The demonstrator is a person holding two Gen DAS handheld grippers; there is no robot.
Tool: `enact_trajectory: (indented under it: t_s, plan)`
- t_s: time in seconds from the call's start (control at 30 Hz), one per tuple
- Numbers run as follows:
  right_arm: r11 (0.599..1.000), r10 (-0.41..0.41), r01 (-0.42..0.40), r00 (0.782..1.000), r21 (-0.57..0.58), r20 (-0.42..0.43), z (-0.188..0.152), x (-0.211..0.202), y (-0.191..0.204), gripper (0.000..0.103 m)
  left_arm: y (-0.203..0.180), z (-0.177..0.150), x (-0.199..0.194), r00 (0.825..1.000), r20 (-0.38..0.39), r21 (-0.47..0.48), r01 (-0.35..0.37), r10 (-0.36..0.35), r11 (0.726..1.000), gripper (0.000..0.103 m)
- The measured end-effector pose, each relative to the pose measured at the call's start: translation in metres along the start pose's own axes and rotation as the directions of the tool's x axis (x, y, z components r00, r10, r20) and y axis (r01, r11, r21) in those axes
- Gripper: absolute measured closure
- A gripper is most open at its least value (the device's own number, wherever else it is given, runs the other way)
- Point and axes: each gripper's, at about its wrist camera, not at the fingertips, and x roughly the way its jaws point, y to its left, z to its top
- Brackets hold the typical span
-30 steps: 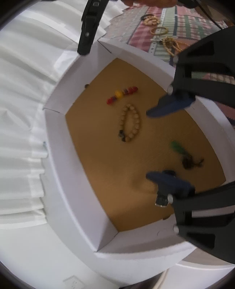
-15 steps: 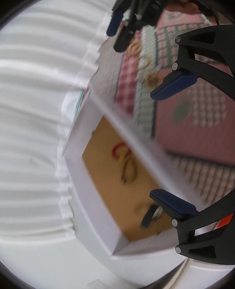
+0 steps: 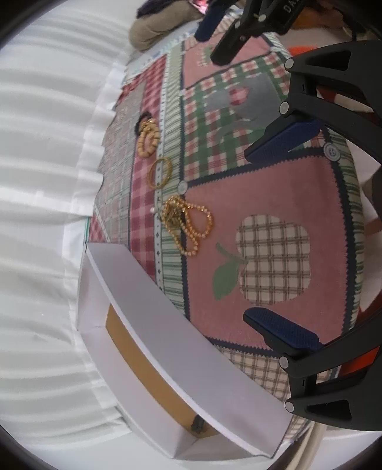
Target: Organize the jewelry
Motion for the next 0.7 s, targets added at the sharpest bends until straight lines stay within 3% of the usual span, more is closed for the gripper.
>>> enact_trajectory:
  t_s: [0.13,0.27,0.47,0.7]
  plan:
    - [0.999,-0.028,0.027,1.000,0.043,0.014,-0.012,-0.011,-0.014,0.027,-0.012,-0.003,-0.007,1.000,0.018,0.047,-0.004,0.003,0.999,0.004]
    - [0.998,-0.034,0.033,0.999,0.049,0.027,-0.015,-0.015,-0.014,0.027,-0.014,-0.006,-0.011,0.998,0.022,0.026,0.056,-0.057,0.998,0.004]
    - [0.999,-0.014,0.012,1.000,0.041,0.028,-0.018,-0.015,-0.007,0.027,-0.007,-0.010,-0.010,0.997,0.066,-0.034,0.046,-0.044,0.998,0.004]
    - [0.999,-0.008,0.006,1.000,0.041,0.028,-0.020,-0.016,-0.005,0.027,-0.005,-0.012,-0.004,0.998,0.065,-0.038,0.013,-0.010,0.999,0.004]
